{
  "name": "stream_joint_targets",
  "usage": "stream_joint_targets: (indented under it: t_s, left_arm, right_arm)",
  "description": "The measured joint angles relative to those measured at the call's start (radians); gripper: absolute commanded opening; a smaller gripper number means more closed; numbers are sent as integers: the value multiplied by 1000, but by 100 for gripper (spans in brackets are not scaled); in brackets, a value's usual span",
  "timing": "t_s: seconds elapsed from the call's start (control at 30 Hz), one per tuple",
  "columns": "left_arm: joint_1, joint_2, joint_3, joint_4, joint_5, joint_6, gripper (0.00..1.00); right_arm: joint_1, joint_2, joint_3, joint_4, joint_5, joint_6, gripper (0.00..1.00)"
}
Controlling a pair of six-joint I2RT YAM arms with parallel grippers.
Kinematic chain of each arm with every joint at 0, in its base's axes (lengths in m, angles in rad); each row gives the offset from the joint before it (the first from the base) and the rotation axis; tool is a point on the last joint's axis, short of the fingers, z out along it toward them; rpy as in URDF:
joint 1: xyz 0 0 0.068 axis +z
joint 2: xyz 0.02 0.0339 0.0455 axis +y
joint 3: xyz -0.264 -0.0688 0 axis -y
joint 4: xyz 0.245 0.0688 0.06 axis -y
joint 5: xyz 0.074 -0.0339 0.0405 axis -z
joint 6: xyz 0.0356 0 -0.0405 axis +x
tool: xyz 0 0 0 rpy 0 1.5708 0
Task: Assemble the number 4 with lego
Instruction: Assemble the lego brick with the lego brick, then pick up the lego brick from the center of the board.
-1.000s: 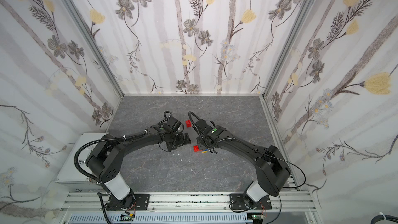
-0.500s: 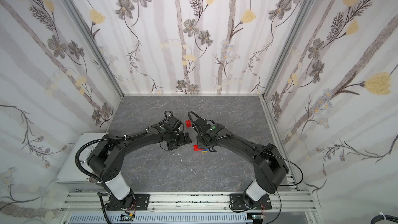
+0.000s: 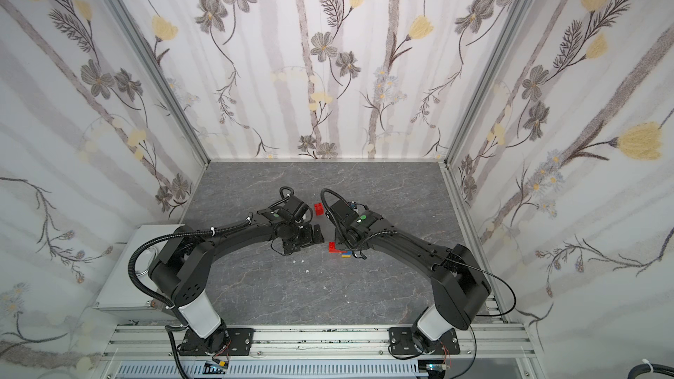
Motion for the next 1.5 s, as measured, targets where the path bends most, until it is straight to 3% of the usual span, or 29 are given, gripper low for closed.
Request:
stream_joint_targets:
  t_s: [0.47,0.8,0.87,0.9,0.93,0.97,1.13,1.27,1.37,1.5]
  left_arm:
    - [0,0,1,-3,-8,19,100]
    - [0,-17,15,-32,-27,45,100]
    - [0,-21,46,-60,-54,60,100]
    - [1,-21,65,-73,-72,76,100]
    - [2,-22,86,-84,-93,80,100]
    - [4,-21,109,-98,-117,93,100]
    - [13,57,281,-175,-222,130,100]
    - [13,130,375,-167,-252,154,99]
    - [18,177,412,-94,-224,229,100]
    - [60,232,414,12,-92,417,100]
  right_arm:
    - [1,20,47,-53,-28,0,52]
    - [1,-9,97,-66,-22,-2,61]
    - [1,-60,113,-52,-1,-2,69]
    - [1,-92,114,-38,13,-2,77]
    - [1,-134,112,-19,33,-3,99]
    - [0,-179,102,9,56,-3,100]
    - [-24,-401,-98,225,185,-4,100]
    - [-122,-549,-312,389,214,39,100]
    - [-204,-634,-454,520,168,74,100]
    - [-269,-722,-573,610,82,87,100]
